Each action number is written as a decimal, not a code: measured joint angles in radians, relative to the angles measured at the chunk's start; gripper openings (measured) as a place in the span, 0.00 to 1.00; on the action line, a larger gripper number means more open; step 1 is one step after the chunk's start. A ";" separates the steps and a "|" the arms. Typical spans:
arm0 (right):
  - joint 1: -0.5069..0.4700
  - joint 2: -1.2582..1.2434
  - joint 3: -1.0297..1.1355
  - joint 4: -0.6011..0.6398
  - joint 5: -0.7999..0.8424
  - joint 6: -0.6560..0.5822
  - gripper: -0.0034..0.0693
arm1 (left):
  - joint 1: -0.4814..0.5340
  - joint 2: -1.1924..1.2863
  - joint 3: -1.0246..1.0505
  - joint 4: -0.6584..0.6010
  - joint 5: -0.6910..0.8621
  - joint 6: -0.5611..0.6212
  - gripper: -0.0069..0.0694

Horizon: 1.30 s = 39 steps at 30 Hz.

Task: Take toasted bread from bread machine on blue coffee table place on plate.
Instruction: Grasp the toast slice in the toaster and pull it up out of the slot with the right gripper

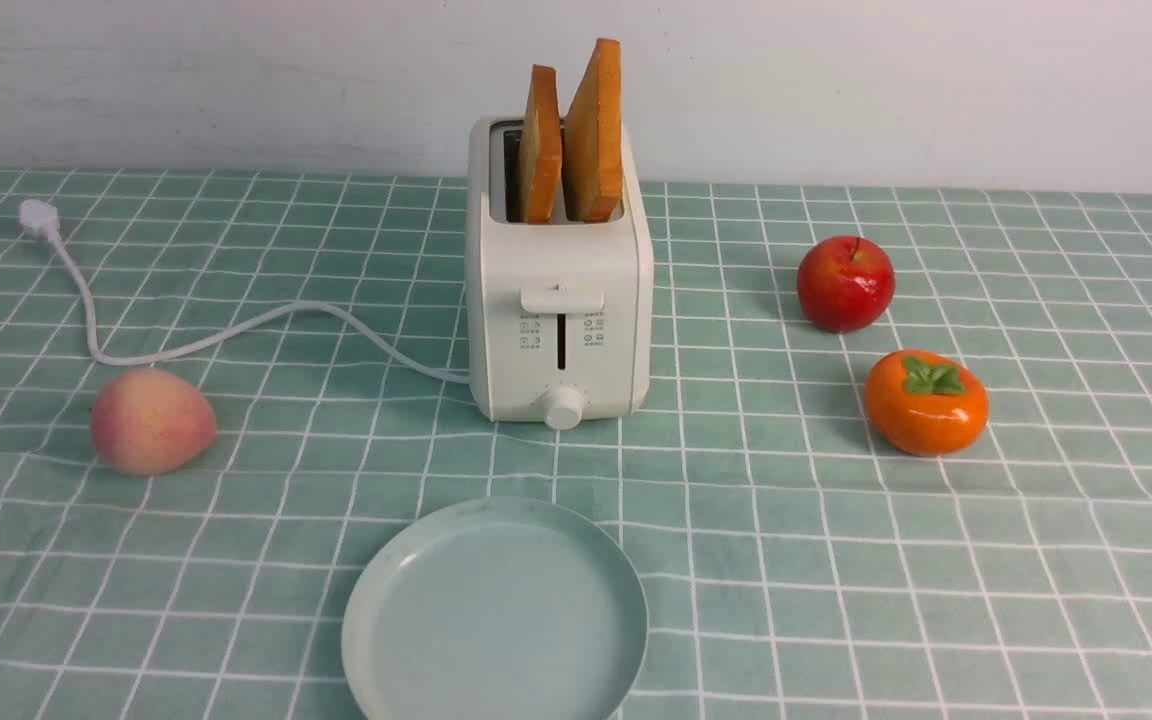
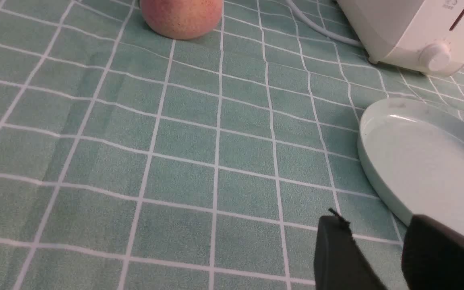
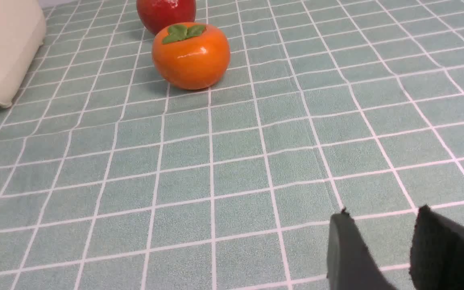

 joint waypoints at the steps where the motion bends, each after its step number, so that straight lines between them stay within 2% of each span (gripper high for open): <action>1: 0.000 0.000 0.000 0.000 0.000 0.000 0.38 | 0.000 0.000 0.000 0.000 0.000 0.000 0.40; 29: 0.000 0.000 0.000 0.000 0.000 0.000 0.38 | 0.000 0.000 0.000 0.000 -0.014 0.002 0.40; 32: 0.000 0.000 0.000 0.000 0.000 0.000 0.38 | 0.000 0.000 0.000 -0.045 -0.061 0.002 0.40; 39: 0.000 0.000 0.000 0.011 -0.007 0.000 0.38 | 0.000 0.000 0.000 -0.369 -0.296 0.002 0.40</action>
